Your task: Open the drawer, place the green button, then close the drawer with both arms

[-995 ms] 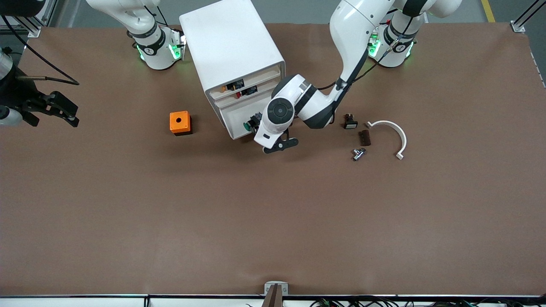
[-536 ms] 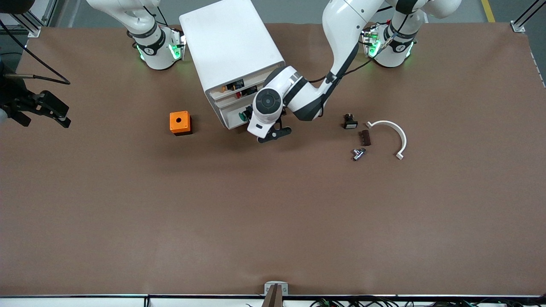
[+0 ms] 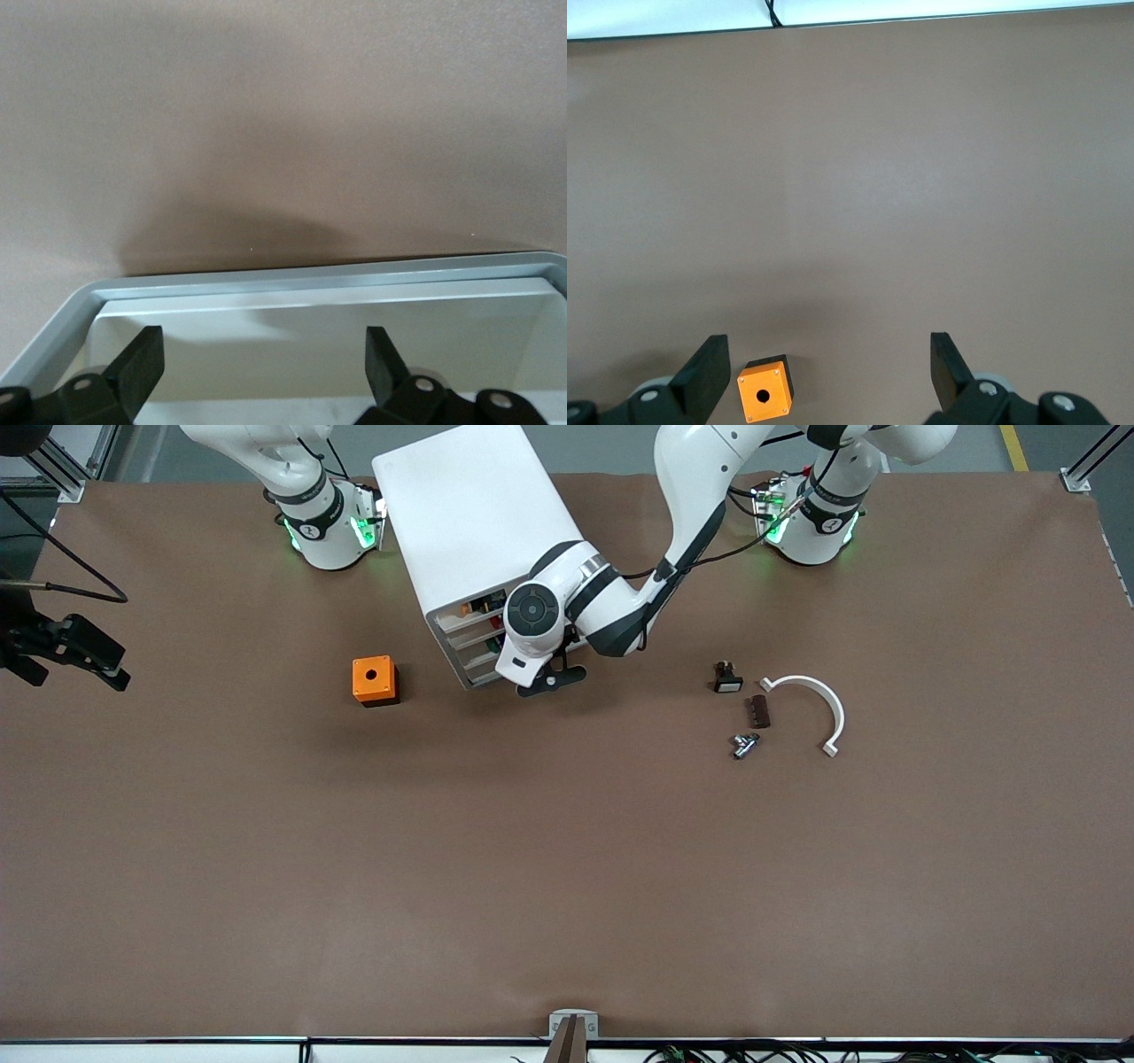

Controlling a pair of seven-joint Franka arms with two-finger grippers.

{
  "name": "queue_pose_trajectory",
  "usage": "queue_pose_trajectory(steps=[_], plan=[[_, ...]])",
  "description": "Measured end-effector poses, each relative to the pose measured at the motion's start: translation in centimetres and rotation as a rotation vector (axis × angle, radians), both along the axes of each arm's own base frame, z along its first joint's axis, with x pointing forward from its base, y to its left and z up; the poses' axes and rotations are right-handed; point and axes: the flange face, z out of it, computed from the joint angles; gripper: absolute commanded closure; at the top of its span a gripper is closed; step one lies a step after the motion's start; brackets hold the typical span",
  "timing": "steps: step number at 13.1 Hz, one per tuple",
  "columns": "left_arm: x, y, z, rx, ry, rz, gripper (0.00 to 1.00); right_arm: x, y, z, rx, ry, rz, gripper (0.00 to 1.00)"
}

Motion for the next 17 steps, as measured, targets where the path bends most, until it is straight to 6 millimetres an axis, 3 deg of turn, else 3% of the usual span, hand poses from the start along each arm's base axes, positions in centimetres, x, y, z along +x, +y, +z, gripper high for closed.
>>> queue_pose_trajectory(steps=[4, 5, 7, 9, 10, 14, 17], plan=[[1.3, 0.3, 0.7, -0.005, -0.012, 0.034, 0.00, 0.0, 0.1, 0.3, 0.000, -0.007, 0.003, 0.00], [2.7, 0.9, 1.1, -0.007, -0.028, 0.055, 0.00, 0.0, 0.1, 0.3, -0.001, -0.005, 0.004, 0.00], [7.9, 3.6, 3.6, -0.017, -0.087, 0.129, 0.00, 0.0, 0.1, 0.3, -0.002, -0.002, 0.004, 0.00], [13.0, 8.0, 8.6, -0.001, -0.149, 0.169, 0.00, -0.1, 0.1, 0.2, -0.004, 0.006, 0.004, 0.00], [14.6, 10.2, 11.5, 0.026, -0.178, 0.168, 0.00, -0.2, 0.1, 0.2, -0.004, 0.010, 0.004, 0.00], [18.5, 19.0, 23.9, 0.085, -0.320, 0.168, 0.00, -0.2, 0.2, 0.1, -0.004, 0.011, 0.005, 0.00], [20.5, 28.8, 32.3, 0.066, -0.354, 0.117, 0.00, -0.2, 0.0, 0.1, -0.004, 0.012, 0.002, 0.00]])
